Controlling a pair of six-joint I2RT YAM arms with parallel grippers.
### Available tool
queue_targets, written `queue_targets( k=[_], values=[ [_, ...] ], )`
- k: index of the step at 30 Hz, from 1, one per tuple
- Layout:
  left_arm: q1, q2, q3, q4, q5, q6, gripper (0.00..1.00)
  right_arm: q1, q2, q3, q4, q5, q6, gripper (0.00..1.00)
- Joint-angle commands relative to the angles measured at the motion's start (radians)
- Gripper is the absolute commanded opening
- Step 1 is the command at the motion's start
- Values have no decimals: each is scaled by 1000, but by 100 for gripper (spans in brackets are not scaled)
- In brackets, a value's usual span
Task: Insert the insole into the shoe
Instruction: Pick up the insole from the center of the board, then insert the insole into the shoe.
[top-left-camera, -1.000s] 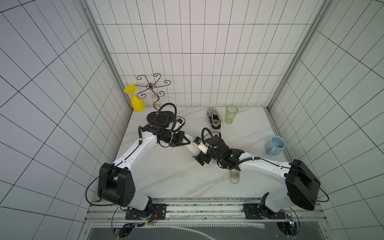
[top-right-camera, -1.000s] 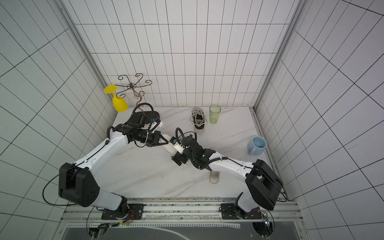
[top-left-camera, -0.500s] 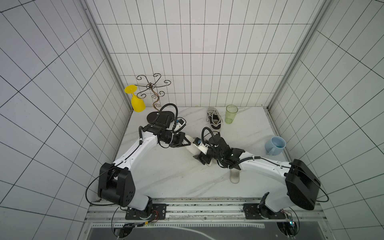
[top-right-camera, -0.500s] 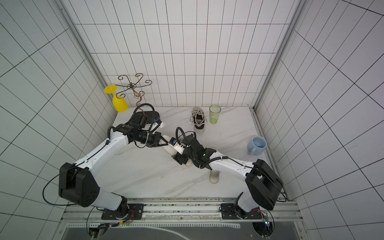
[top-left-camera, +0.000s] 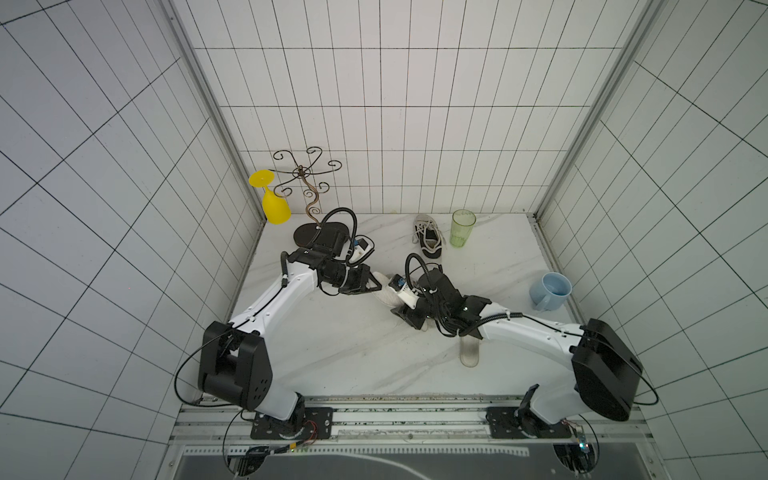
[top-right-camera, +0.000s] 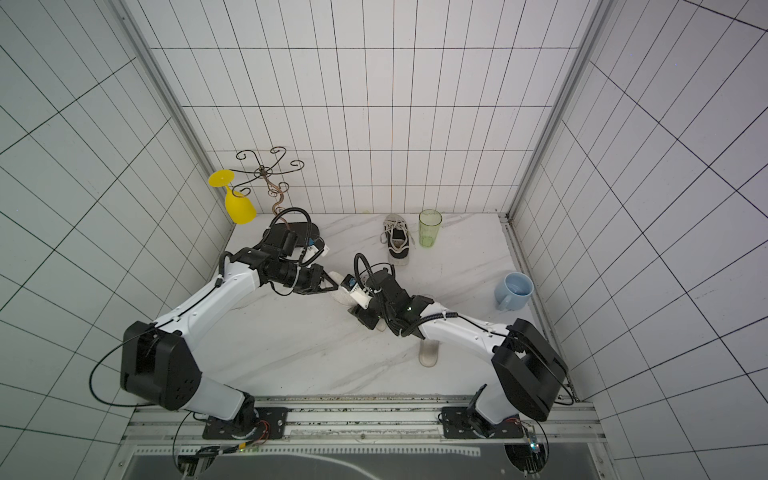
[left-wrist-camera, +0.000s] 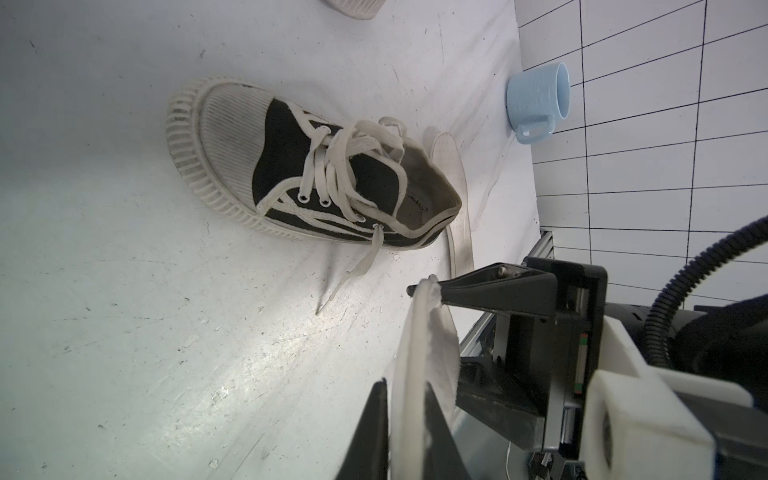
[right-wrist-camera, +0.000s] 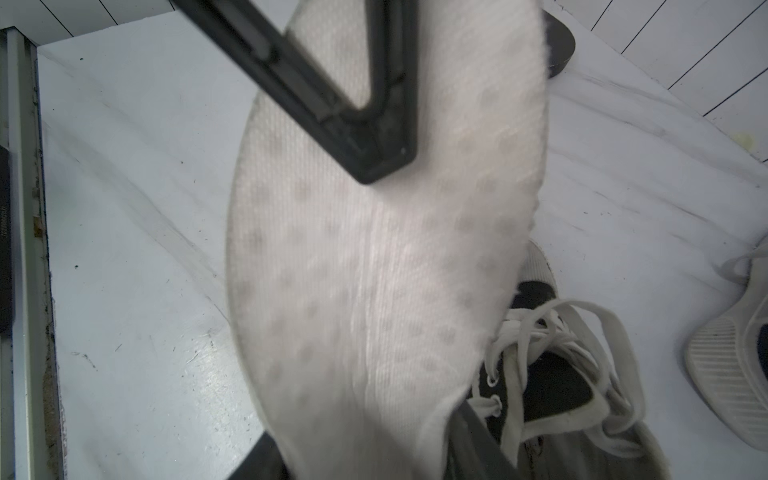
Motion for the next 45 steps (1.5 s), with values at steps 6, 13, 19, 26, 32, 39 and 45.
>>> queue_targets(
  k=[6,13,19,26,32,39,45],
  values=[
    [15,-27,11,134,-14,-56,49,-25,-33,67,-112,20,46,40],
    [84,-109,-21,258,-261,-156,51,-70,-68,178,-358,25,111,36],
    [-99,-63,-11,255,-474,-69,51,-230,-54,324,-641,165,185,37],
    [-371,135,77,241,-720,-109,55,-428,-68,386,-753,217,245,37],
    [-493,292,231,177,-901,-111,56,-477,-89,336,-752,187,283,37],
    [-518,395,315,107,-1034,-96,49,-484,-112,305,-737,173,303,37],
    [-521,450,356,40,-1032,-74,36,-502,-125,293,-752,167,296,37]
  ],
)
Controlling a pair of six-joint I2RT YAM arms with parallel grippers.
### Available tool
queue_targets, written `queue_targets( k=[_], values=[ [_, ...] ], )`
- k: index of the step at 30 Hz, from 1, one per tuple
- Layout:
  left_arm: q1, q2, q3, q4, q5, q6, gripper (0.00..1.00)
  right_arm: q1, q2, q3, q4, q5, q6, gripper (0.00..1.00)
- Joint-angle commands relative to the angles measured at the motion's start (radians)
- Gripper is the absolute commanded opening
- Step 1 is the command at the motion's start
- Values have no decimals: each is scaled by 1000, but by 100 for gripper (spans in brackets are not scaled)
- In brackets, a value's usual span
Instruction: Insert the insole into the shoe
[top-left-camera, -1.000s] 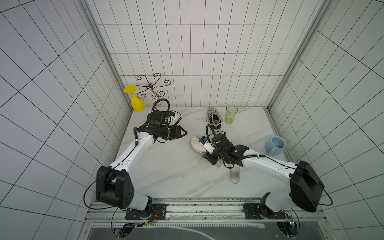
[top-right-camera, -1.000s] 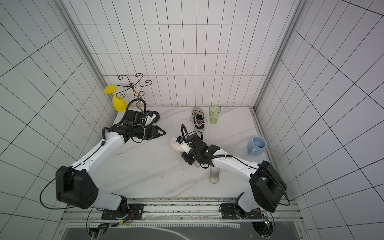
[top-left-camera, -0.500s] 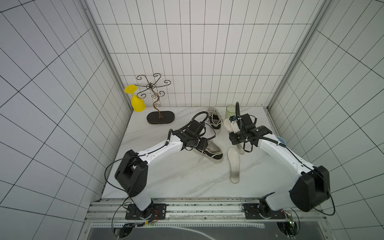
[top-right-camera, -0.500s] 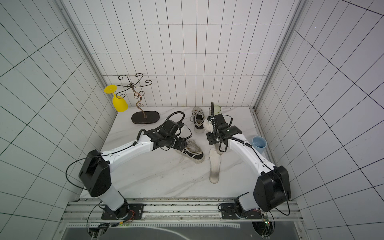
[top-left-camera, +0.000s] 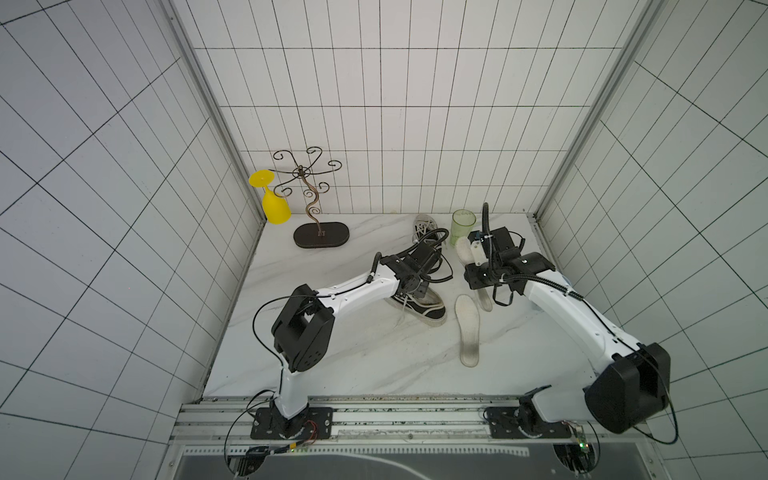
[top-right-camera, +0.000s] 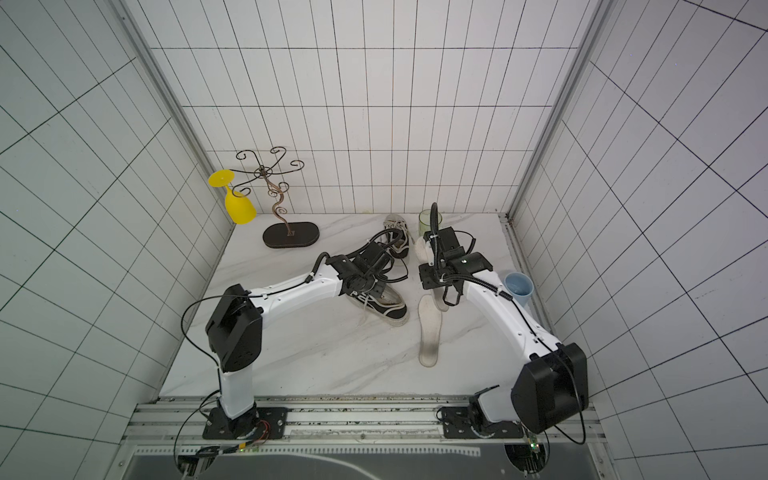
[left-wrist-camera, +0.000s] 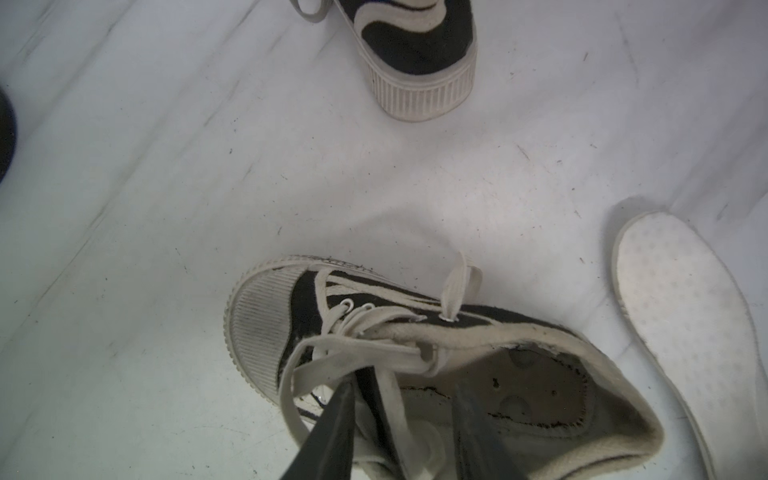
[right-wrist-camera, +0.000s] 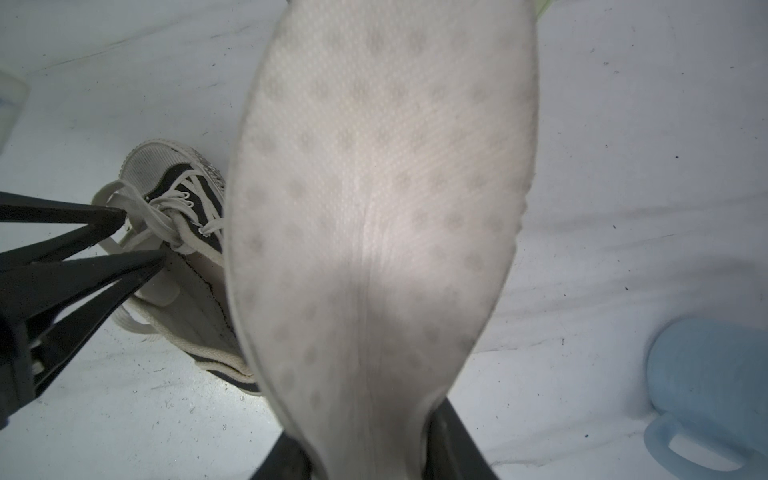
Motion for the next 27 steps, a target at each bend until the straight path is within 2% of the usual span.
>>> queue_targets(
  k=[1,5,9,12,15,20,23,27],
  values=[
    [-2,17,16,-53,-27,7,35,-18,-21,-10,-37,-13,16,37],
    [-2,31,13,-63,-17,4,30,-20,-17,-9,-43,-29,11,36],
    [4,28,16,-36,33,14,11,-14,-2,-4,-74,-127,-38,34],
    [35,-7,19,-13,162,26,0,20,16,-6,-128,-181,-57,33],
    [97,-57,-37,29,346,35,0,87,10,-39,-162,-199,-37,32],
    [177,-135,-194,182,579,87,0,160,11,-82,-225,-264,-12,31],
    [195,-160,-240,234,641,117,0,197,23,-82,-252,-306,-5,31],
    [208,-159,-249,241,659,173,0,227,104,-52,-293,-320,-7,31]
  ],
)
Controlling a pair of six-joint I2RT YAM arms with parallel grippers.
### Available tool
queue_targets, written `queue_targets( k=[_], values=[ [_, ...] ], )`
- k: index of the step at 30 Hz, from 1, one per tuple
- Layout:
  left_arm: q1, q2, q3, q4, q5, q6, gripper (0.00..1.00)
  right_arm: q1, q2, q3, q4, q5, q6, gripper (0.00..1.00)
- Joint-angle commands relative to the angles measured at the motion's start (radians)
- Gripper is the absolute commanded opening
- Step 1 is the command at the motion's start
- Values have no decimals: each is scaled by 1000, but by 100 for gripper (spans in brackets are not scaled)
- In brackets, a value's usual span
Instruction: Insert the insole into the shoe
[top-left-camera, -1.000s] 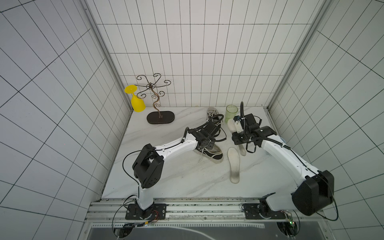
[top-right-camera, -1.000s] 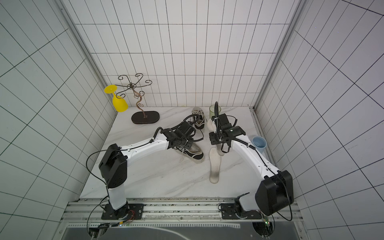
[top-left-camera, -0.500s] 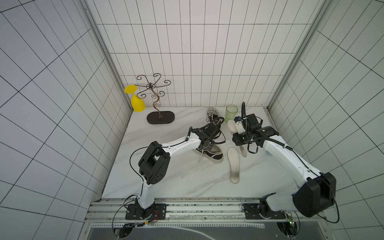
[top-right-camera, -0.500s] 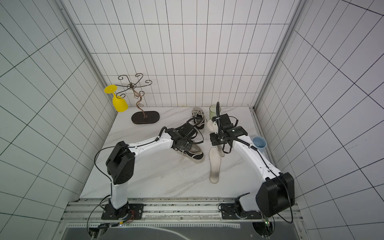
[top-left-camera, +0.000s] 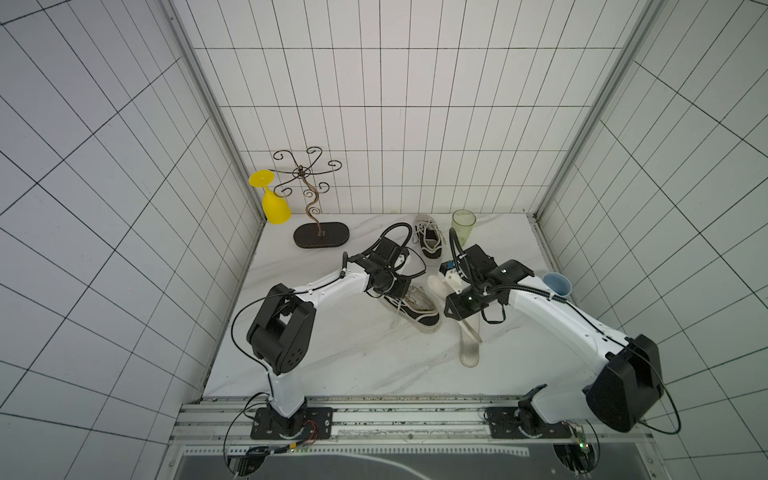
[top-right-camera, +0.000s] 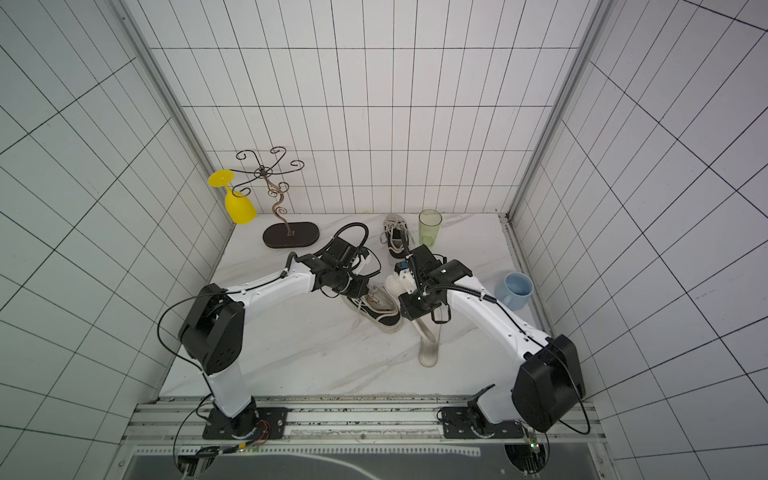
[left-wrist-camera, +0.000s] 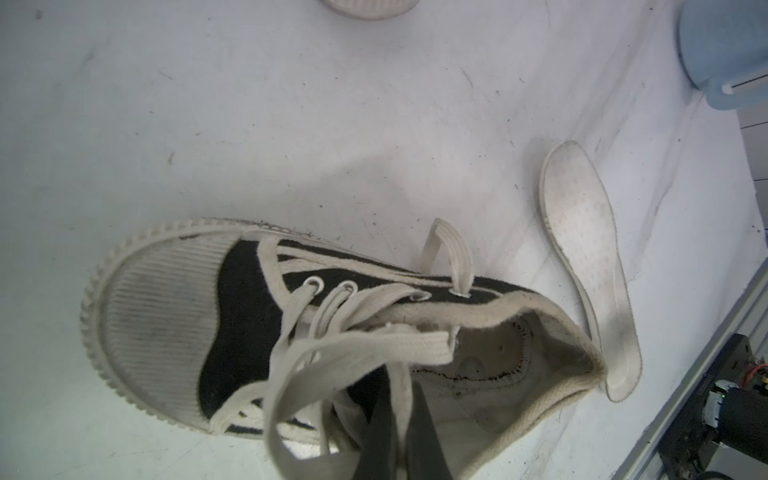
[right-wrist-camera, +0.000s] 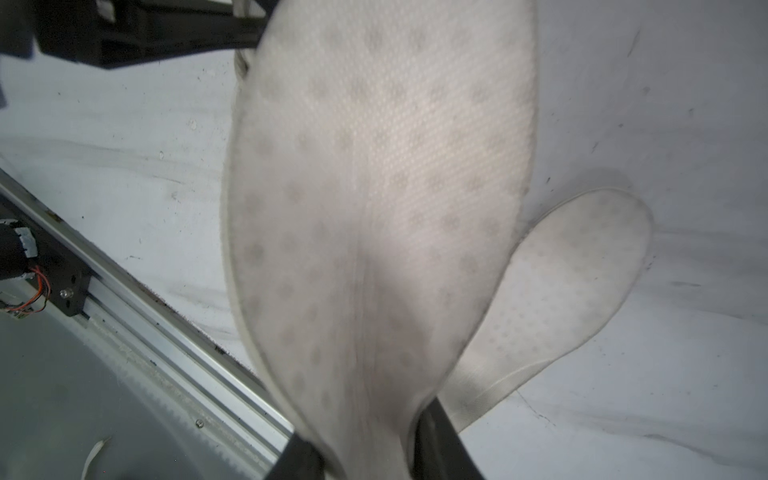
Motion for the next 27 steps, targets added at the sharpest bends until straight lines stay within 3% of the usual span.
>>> queue_targets(
  k=[1,12,27],
  values=[
    [7,-27,-4,78,109,78,0,37,69,-6,-79,-37,12,31],
    [21,-35,-7,63,131,198,0,83,204,56,-98,-35,8,31],
    [25,-25,7,58,78,177,0,134,270,244,-289,-25,50,32]
  ],
)
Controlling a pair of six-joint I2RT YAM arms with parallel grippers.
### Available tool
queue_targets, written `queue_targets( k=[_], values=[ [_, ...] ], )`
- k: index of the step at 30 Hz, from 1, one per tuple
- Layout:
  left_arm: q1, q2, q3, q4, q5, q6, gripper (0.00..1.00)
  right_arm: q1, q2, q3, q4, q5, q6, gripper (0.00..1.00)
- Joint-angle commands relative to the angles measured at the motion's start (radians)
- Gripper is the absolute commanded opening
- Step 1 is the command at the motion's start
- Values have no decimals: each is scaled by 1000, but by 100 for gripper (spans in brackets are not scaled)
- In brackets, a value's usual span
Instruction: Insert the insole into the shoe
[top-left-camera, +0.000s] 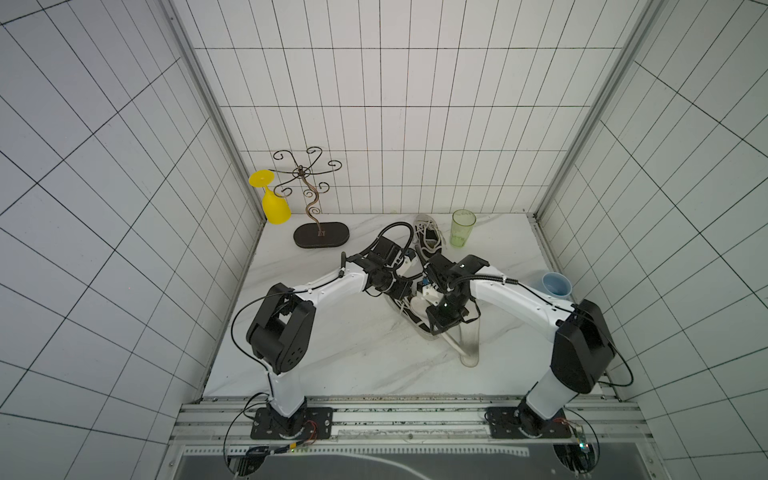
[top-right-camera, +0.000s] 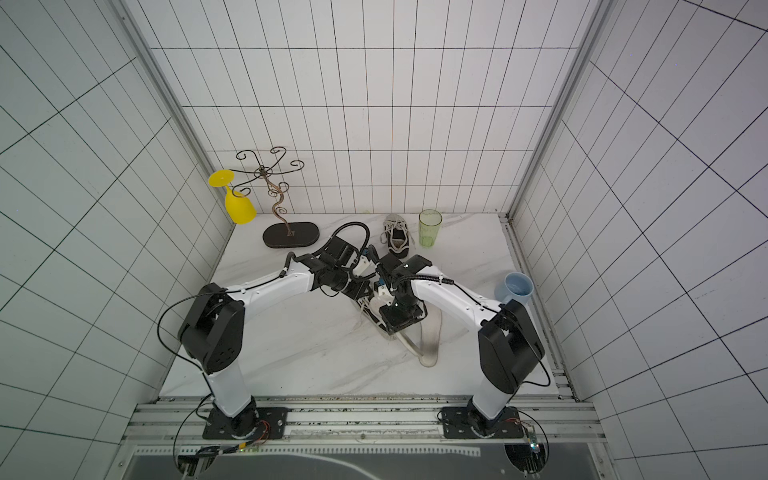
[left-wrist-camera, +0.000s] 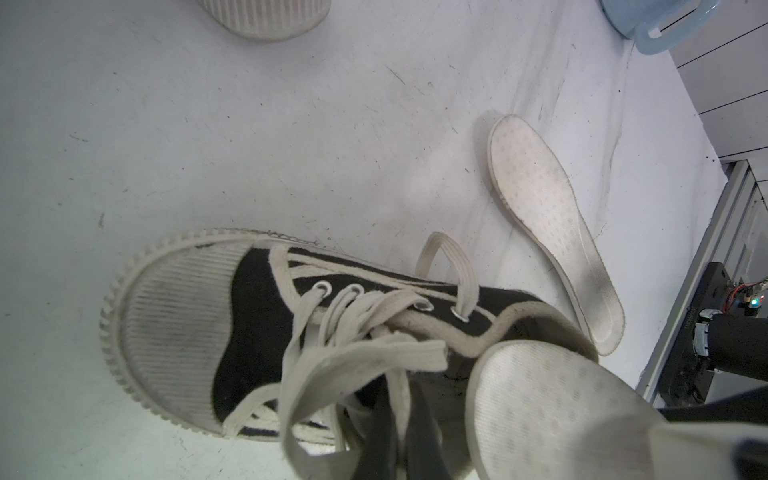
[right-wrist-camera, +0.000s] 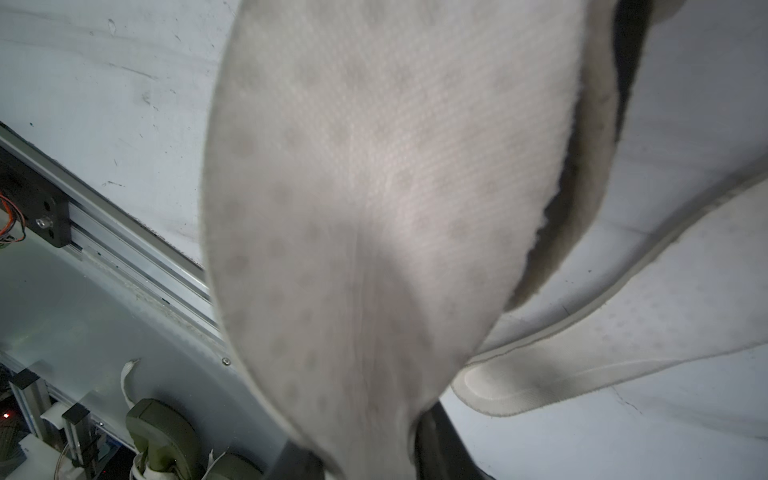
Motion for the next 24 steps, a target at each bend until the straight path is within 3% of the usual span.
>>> queue_targets(
  k=[1,14,24],
  values=[
    [7,-35,3,52,-16,5,0,-3,36,70,-115,-5,4,32],
    [-11,-151,-104,169,56,49,0,-15,60,105,-134,-44,40,32],
    [-60,-194,-133,142,124,111,0,-55,138,218,-108,71,18,32]
  ],
)
